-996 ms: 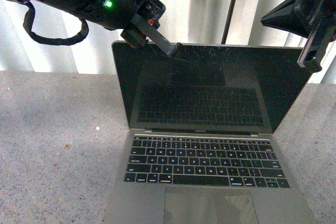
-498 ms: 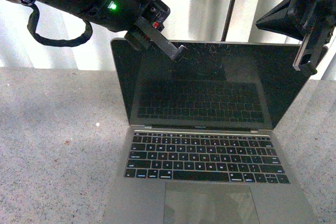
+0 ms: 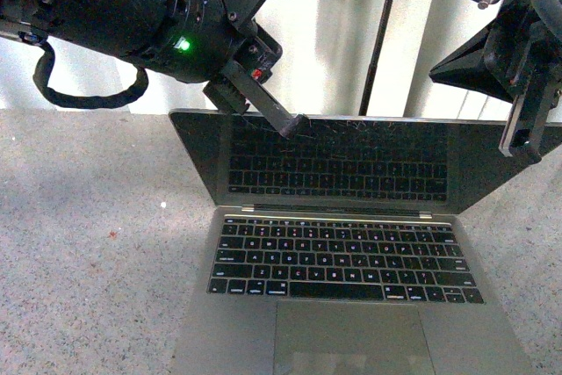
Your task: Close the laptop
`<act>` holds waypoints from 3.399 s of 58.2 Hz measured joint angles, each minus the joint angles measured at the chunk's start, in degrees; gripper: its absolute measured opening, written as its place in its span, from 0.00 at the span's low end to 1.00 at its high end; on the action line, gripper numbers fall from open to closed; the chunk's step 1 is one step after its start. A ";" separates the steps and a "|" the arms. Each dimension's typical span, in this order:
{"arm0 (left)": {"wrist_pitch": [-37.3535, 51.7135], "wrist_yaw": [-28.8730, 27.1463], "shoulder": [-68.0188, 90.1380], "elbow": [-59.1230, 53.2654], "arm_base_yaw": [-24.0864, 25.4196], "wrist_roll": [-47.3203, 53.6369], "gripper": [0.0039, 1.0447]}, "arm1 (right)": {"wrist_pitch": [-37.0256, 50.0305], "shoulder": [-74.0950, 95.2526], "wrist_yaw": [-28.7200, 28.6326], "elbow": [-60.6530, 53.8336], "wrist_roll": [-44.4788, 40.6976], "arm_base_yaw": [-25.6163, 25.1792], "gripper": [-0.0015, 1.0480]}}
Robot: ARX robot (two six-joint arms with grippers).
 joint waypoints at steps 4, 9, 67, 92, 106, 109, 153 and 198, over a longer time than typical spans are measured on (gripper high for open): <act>-0.92 0.68 -0.85 -1.09 0.00 0.24 0.03 | -0.50 0.02 0.02 0.00 -0.09 0.13 0.03; -1.18 0.87 -1.75 -2.36 0.00 0.39 0.03 | -1.14 -0.24 0.04 -0.46 -0.24 0.59 0.03; -1.22 1.44 -2.21 -5.86 -0.07 0.55 0.03 | -4.11 -1.42 0.24 -6.05 -3.19 2.29 0.03; 0.04 1.46 -2.21 -8.92 0.24 0.28 0.03 | -4.22 -1.42 0.55 -7.34 -3.80 3.50 0.03; 0.42 1.92 -2.21 -9.88 0.31 0.07 0.03 | -3.82 -1.40 0.74 -8.94 -4.07 3.82 0.03; 0.70 1.92 -2.16 -10.12 0.31 0.00 0.03 | -3.85 -1.40 0.72 -8.94 -4.07 3.85 0.03; 2.29 2.75 -1.49 -12.92 0.31 -0.52 0.03 | -3.15 -0.31 0.96 -11.34 -4.26 5.44 0.03; 4.70 3.06 -0.46 -16.20 0.13 -0.59 0.03 | -1.09 1.38 1.33 -13.79 -4.26 6.21 0.03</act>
